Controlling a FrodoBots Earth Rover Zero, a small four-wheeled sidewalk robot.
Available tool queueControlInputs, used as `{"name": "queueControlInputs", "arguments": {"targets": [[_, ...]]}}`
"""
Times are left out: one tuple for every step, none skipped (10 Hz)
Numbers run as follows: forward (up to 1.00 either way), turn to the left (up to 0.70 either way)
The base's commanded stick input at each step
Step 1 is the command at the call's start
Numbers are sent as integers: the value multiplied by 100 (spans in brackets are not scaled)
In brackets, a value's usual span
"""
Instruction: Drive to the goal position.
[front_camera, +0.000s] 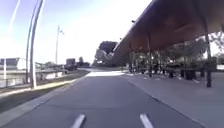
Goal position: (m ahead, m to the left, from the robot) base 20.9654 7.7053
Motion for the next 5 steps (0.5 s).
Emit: {"name": "queueControlInputs", "arguments": {"targets": [[100, 0], [100, 7], [100, 18], [100, 27], [100, 27]]}}
